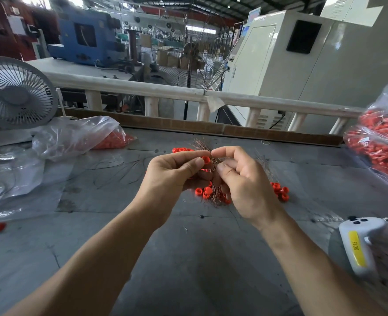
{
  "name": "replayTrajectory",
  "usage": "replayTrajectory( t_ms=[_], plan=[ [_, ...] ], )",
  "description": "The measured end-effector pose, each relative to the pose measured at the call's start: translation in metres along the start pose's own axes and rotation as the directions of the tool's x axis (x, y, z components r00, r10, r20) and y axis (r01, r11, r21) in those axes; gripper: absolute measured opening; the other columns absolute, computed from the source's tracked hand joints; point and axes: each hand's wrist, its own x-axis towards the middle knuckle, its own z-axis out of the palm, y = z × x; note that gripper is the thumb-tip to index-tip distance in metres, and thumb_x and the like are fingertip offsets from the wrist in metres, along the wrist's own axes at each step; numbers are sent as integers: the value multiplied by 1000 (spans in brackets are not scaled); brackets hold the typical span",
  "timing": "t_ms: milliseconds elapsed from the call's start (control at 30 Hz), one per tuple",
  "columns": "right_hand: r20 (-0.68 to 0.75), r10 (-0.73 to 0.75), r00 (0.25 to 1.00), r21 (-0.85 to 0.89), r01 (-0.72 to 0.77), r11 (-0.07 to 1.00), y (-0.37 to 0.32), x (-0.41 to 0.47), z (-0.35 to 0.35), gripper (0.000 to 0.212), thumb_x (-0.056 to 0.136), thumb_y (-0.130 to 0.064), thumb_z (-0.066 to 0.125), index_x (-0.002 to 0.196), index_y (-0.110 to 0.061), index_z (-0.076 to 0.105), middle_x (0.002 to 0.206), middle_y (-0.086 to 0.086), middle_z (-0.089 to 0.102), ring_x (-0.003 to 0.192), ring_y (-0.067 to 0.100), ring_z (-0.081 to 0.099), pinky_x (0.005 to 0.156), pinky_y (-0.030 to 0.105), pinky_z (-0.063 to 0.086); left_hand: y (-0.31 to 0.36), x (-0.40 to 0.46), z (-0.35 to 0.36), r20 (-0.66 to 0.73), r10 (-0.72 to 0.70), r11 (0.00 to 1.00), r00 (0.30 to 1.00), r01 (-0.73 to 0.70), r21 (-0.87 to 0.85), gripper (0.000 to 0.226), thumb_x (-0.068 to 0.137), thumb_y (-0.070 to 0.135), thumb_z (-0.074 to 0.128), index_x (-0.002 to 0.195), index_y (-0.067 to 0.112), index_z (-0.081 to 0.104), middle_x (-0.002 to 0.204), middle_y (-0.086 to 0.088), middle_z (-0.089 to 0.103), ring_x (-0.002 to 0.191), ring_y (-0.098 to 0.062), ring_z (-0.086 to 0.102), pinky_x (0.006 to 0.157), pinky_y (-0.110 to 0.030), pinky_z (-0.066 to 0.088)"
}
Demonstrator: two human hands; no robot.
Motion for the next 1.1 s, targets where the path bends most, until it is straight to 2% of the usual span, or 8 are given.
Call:
replayTrajectory(
  t_ms=[67, 200, 300, 533, 700, 867, 967, 1100],
  plan=[
    [18, 23, 1000, 52, -24, 998, -1, 0, 1, 22, 100, -23, 50, 116, -35, 60, 88, 14, 74, 74, 42, 72, 65, 45, 60, 0, 0, 0, 6, -11, 1000, 1000, 11, -12, 20, 95, 5, 64, 108, 9, 79, 101, -21, 77, 84, -31, 74, 77, -39, 62],
    [41, 49, 998, 130, -54, 990, 0, 0, 0, 24, 107, -6, 49, 124, -21, 57, 73, -3, 72, 55, 6, 67, 48, 17, 50, 1, 0, -1, 25, -46, 998, 999, 47, -50, 20, 96, 5, 63, 112, 5, 75, 104, -20, 77, 86, -34, 76, 72, -38, 63],
    [66, 54, 996, 127, -62, 990, 1, -1, 0, 26, 107, -5, 47, 128, -19, 55, 69, -9, 70, 52, 2, 64, 48, 13, 48, 2, 0, -1, 53, -77, 991, 996, 82, -102, 20, 96, 3, 62, 114, 2, 73, 104, -22, 76, 84, -30, 77, 73, -36, 63],
    [71, 55, 996, 52, -59, 997, 0, -1, -1, 30, 108, -7, 45, 131, -25, 53, 75, -5, 71, 59, 7, 68, 51, 23, 51, 2, 0, -3, 78, -113, 981, 991, 123, -147, 21, 94, 4, 65, 113, 0, 72, 105, -24, 76, 92, -31, 77, 77, -34, 63],
    [79, 97, 992, 122, -106, 987, -2, -1, -1, 32, 108, -8, 47, 133, -27, 53, 84, 4, 75, 77, 26, 76, 67, 45, 62, 2, 0, -2, 67, -118, 983, 991, 126, -135, 21, 92, 7, 67, 111, 2, 73, 104, -22, 76, 90, -28, 77, 75, -30, 62],
    [-128, 78, 989, -117, -93, 989, 6, 8, -18, 17, 102, -22, 54, 106, -32, 67, 86, -10, 77, 71, 12, 72, 56, 29, 52, 5, 0, -2, 34, -117, 985, 993, 120, -120, 19, 93, 4, 66, 110, -1, 72, 101, -23, 76, 92, -31, 77, 73, -28, 61],
    [-308, 104, 946, -352, -215, 911, 18, 15, -41, 10, 89, -33, 62, 87, -39, 71, 78, -12, 76, 69, 14, 72, 61, 38, 58, 6, 0, -3, 22, -116, 985, 993, 118, -128, 19, 94, 2, 65, 111, -4, 71, 100, -24, 76, 91, -31, 77, 73, -28, 62],
    [-311, 245, 918, -446, -368, 816, 30, 15, -65, 21, 84, -24, 65, 81, -43, 72, 63, -4, 73, 63, 26, 74, 64, 53, 64, 6, -1, -2, 13, -119, 986, 993, 120, -114, 19, 94, 2, 65, 112, -4, 71, 99, -24, 76, 91, -31, 77, 74, -29, 63]
  ],
)
